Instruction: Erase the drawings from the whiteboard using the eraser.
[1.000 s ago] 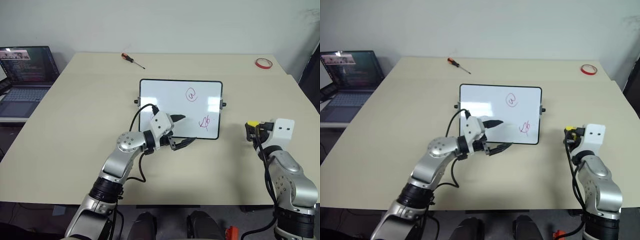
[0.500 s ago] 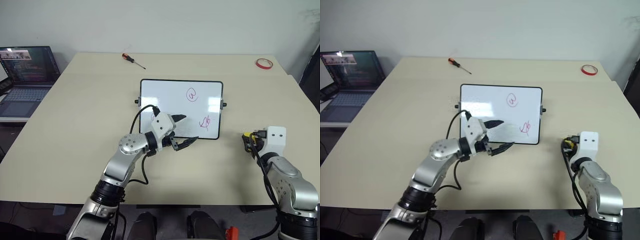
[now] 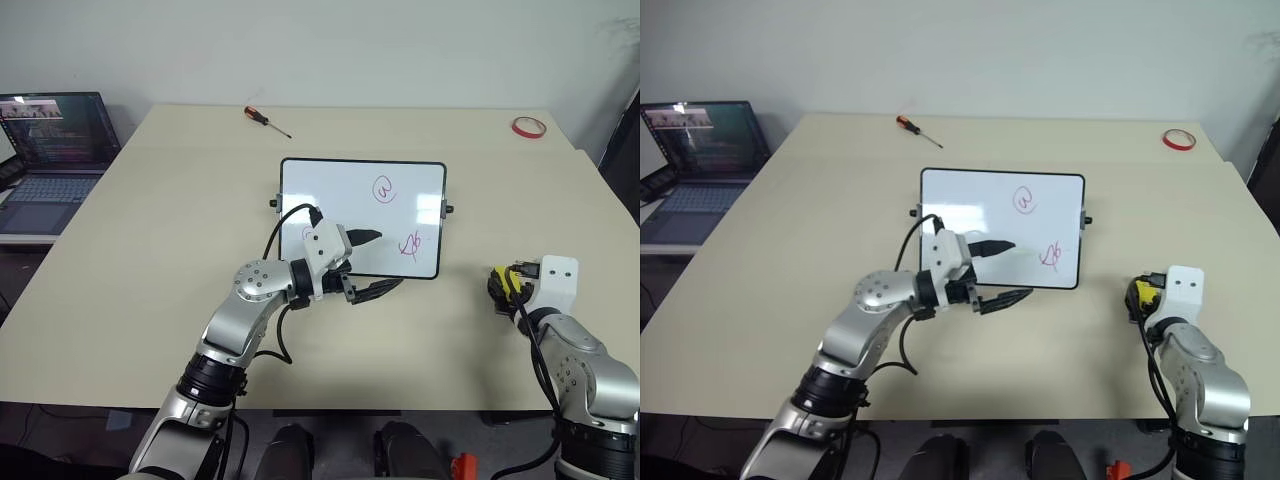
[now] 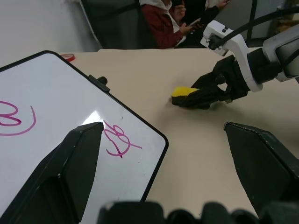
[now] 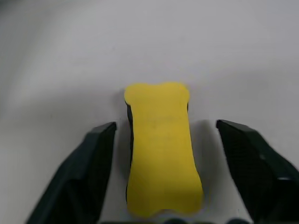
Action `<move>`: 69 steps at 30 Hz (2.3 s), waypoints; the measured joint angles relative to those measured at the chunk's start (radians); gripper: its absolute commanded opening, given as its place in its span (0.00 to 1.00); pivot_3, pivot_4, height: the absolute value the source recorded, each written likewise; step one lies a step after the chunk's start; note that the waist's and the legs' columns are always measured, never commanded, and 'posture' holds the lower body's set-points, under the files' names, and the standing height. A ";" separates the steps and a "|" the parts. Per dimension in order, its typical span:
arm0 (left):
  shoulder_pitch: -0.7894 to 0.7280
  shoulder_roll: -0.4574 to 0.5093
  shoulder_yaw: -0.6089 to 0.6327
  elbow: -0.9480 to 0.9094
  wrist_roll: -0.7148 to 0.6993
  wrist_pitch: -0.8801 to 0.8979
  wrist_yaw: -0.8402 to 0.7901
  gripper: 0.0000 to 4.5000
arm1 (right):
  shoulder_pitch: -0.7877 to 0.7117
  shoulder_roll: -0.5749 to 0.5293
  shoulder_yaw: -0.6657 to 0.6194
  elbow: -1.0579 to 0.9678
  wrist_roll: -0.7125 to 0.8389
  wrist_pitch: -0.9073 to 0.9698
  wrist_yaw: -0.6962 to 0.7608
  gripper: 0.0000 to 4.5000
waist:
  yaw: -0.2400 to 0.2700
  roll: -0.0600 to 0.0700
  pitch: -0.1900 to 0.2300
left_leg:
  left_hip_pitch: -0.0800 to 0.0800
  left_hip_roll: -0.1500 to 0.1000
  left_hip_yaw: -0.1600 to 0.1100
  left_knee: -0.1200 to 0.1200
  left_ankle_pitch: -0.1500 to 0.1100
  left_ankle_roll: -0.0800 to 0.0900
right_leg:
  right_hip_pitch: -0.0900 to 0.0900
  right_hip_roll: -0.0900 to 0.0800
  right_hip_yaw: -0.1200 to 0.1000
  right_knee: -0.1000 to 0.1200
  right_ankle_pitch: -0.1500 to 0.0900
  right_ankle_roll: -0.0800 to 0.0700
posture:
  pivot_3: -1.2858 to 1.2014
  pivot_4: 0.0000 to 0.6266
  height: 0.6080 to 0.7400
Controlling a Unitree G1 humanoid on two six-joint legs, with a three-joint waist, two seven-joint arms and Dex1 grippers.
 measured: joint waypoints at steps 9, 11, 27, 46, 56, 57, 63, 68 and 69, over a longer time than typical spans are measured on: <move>0.000 -0.001 -0.001 0.000 0.000 0.000 -0.003 1.00 | -0.008 0.014 -0.022 0.000 0.000 0.008 -0.021 0.88 | 0.000 0.000 0.000 | 0.000 0.000 0.000 0.000 0.000 0.000 | 0.000 0.000 0.000 0.000 0.000 0.000 | 0.52 0.24 1.00; 0.001 -0.001 -0.001 0.000 0.000 0.000 -0.003 1.00 | -0.013 0.019 -0.028 0.000 0.000 0.008 -0.022 0.85 | 0.000 0.000 0.000 | 0.000 0.000 0.000 0.000 0.000 0.000 | 0.000 0.000 0.000 0.000 0.000 0.000 | 0.52 0.24 1.00; 0.001 -0.002 -0.001 0.000 0.000 0.000 -0.003 1.00 | -0.036 0.053 -0.074 0.001 0.011 0.020 -0.028 0.24 | 0.000 0.000 0.000 | 0.000 0.000 0.000 0.000 0.000 0.000 | 0.000 0.000 0.000 0.000 0.000 0.000 | 0.52 0.24 1.00; 0.177 -0.005 0.048 -0.134 0.068 0.034 0.249 1.00 | 0.022 -0.011 0.066 -0.064 -0.046 -0.173 0.082 0.24 | 0.000 0.000 0.000 | 0.000 0.000 0.000 0.000 0.000 0.000 | 0.000 -0.001 0.000 -0.001 0.000 0.000 | 0.52 0.24 1.00; 0.273 -0.045 0.037 -0.040 0.128 -0.122 0.304 1.00 | 0.001 -0.049 0.245 -0.061 -0.112 -0.393 0.213 0.24 | 0.000 0.000 0.000 | 0.001 0.000 0.000 0.000 0.000 0.000 | 0.001 -0.001 0.000 0.000 0.000 0.000 | 0.52 0.24 1.00; 0.272 -0.047 0.035 -0.029 0.131 -0.134 0.303 1.00 | -0.016 -0.047 0.267 -0.039 -0.122 -0.417 0.224 0.24 | -0.001 0.000 0.000 | 0.001 0.000 0.000 0.000 0.000 0.000 | 0.001 -0.001 0.000 0.000 0.000 0.000 | 0.52 0.24 1.00; 0.250 -0.071 0.023 -0.006 0.136 -0.159 0.302 1.00 | -0.171 0.037 0.329 0.115 -0.140 -0.501 0.236 0.24 | 0.001 0.000 0.000 | 0.001 0.000 0.000 0.000 0.000 0.000 | 0.001 -0.002 -0.001 0.000 0.000 0.000 | 0.52 0.24 1.00; 0.238 -0.076 0.018 -0.005 0.138 -0.160 0.302 1.00 | -0.249 0.077 0.349 0.222 -0.160 -0.542 0.237 0.24 | 0.001 0.000 0.000 | 0.000 0.000 -0.001 0.000 0.000 0.000 | 0.000 -0.002 -0.001 0.000 0.000 0.000 | 0.52 0.24 1.00; 0.237 -0.076 0.018 -0.005 0.138 -0.160 0.302 1.00 | -0.258 0.077 0.352 0.241 -0.163 -0.548 0.237 0.24 | 0.001 0.000 0.000 | 0.000 0.000 -0.001 0.000 0.000 0.000 | 0.000 -0.003 -0.001 0.000 0.000 0.000 | 0.52 0.24 1.00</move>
